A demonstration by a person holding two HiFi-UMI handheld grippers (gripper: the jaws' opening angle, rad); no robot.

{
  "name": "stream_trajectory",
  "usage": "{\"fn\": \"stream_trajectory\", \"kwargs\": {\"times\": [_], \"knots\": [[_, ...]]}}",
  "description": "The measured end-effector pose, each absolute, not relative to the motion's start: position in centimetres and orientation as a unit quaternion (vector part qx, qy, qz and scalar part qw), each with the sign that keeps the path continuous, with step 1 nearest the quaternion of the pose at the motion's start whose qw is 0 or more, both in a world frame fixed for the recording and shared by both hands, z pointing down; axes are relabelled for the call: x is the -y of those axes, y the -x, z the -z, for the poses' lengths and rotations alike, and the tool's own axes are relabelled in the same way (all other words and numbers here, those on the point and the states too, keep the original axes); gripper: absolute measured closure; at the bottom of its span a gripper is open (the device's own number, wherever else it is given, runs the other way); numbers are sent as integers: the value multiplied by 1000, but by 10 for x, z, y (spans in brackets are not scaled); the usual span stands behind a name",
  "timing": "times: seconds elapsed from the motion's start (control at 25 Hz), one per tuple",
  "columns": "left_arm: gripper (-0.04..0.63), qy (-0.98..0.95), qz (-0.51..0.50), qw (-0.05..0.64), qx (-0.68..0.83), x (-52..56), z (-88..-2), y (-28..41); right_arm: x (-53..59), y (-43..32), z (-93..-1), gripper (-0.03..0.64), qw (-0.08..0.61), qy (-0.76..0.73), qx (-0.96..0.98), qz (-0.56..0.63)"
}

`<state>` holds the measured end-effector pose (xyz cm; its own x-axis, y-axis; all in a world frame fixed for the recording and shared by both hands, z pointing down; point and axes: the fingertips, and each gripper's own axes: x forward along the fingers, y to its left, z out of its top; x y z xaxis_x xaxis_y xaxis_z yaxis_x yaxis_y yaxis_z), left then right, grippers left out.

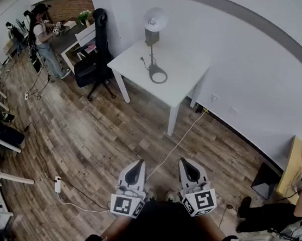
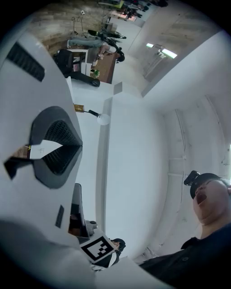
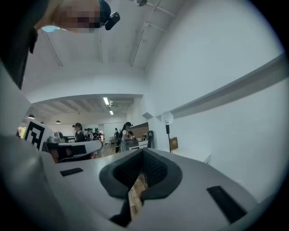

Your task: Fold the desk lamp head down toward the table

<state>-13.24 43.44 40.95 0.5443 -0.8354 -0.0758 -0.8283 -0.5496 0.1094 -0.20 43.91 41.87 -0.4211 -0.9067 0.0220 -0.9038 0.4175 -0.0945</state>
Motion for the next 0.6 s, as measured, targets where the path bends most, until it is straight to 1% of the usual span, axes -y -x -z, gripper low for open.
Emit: {"fn": "stream_trajectory", "kwargs": {"times": [0.6], "knots": [[577, -881, 55, 31, 469, -430, -411, 132, -437, 5, -421, 604, 12, 536, -842, 49]]}}
